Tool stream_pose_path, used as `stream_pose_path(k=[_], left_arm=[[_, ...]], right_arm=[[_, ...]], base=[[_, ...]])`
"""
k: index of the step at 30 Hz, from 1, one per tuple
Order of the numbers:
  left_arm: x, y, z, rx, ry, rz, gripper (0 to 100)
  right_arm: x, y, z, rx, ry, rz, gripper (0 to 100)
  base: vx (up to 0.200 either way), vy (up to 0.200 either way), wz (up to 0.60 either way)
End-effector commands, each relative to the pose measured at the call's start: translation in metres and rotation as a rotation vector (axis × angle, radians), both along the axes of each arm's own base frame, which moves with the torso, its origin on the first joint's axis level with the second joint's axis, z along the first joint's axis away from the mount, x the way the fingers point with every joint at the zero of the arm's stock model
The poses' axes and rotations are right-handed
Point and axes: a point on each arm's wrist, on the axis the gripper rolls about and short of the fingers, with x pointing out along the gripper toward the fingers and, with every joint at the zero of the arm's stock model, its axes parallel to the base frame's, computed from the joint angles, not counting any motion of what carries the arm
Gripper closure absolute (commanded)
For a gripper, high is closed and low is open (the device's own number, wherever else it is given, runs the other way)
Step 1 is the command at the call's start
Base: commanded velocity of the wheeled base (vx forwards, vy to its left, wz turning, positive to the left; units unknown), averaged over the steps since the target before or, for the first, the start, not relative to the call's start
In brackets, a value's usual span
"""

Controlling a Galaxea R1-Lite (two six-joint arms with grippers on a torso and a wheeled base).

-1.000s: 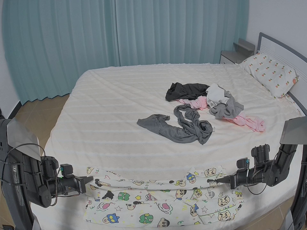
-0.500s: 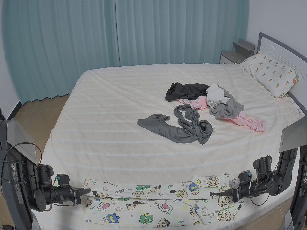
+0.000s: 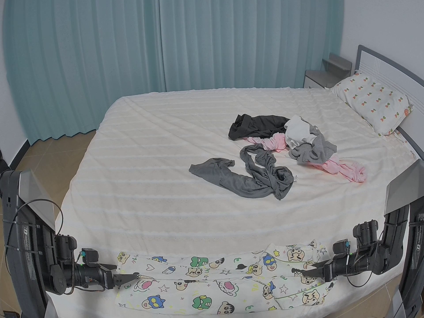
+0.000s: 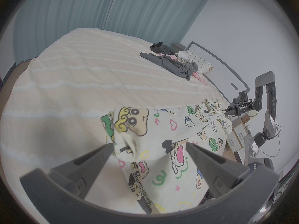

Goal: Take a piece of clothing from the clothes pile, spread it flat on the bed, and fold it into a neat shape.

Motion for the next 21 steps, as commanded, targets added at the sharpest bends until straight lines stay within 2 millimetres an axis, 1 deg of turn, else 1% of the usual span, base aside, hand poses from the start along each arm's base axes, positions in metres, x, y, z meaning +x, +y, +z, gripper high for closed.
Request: stream_pose_path(k=[1,4,6,7,8,9,10,11,12,13,14,15,16,18,20,21], left_arm=[[-0.005,0.014,0.001,-0.03,0.0,0.056,0],[-0.008,0.03,0.006,-0.06,-0.027,0.113,0],[-0.009,0.034,0.008,-0.072,-0.034,0.127,0],[-0.01,0.043,0.013,-0.117,-0.047,0.171,0],[-0.011,0.045,0.015,-0.128,-0.049,0.183,0],[-0.011,0.05,0.022,-0.182,-0.049,0.225,0],[-0.011,0.05,0.022,-0.182,-0.049,0.225,0],[-0.01,0.054,0.035,-0.262,-0.057,0.274,0],[-0.009,0.054,0.041,-0.301,-0.053,0.294,0],[-0.008,0.054,0.052,-0.368,-0.041,0.334,0],[-0.007,0.053,0.056,-0.396,-0.035,0.351,0],[-0.006,0.053,0.057,-0.403,-0.033,0.354,0],[-0.004,0.051,0.066,-0.489,0.002,0.396,0],[-0.001,0.043,0.073,-0.594,0.072,0.425,0],[0.001,0.04,0.075,-0.671,0.134,0.458,0],[0.002,0.038,0.075,-0.683,0.15,0.457,0]], right_arm=[[-0.009,-0.013,0.004,0.001,-0.024,-0.059,0],[-0.013,-0.026,0.013,0.006,-0.089,-0.116,0],[-0.014,-0.03,0.015,0.007,-0.105,-0.133,0],[-0.016,-0.037,0.022,0.015,-0.152,-0.172,0],[-0.016,-0.037,0.024,0.021,-0.161,-0.179,0],[-0.015,-0.037,0.032,0.056,-0.19,-0.198,0],[-0.015,-0.037,0.032,0.056,-0.19,-0.198,0],[-0.012,-0.034,0.047,0.12,-0.214,-0.22,0],[-0.01,-0.031,0.053,0.154,-0.219,-0.222,0],[-0.002,-0.02,0.06,0.207,-0.222,-0.215,0],[0.002,-0.015,0.061,0.223,-0.22,-0.211,0],[0.003,-0.014,0.062,0.227,-0.22,-0.209,0],[0.013,-0.001,0.064,0.264,-0.218,-0.199,0],[0.026,0.013,0.064,0.293,-0.217,-0.209,0],[0.034,0.028,0.059,0.328,-0.175,-0.218,0],[0.034,0.032,0.055,0.34,-0.147,-0.222,0]], base=[[0.0,0.0,0.0],[0.0,0.0,0.0],[0.0,0.0,0.0],[0.0,0.0,0.0],[0.0,0.0,0.0],[0.0,0.0,0.0],[0.0,0.0,0.0],[0.0,0.0,0.0],[0.0,0.0,0.0],[0.0,0.0,0.0],[0.0,0.0,0.0],[0.0,0.0,0.0],[0.0,0.0,0.0],[0.0,0.0,0.0],[0.0,0.0,0.0],[0.0,0.0,0.0]])
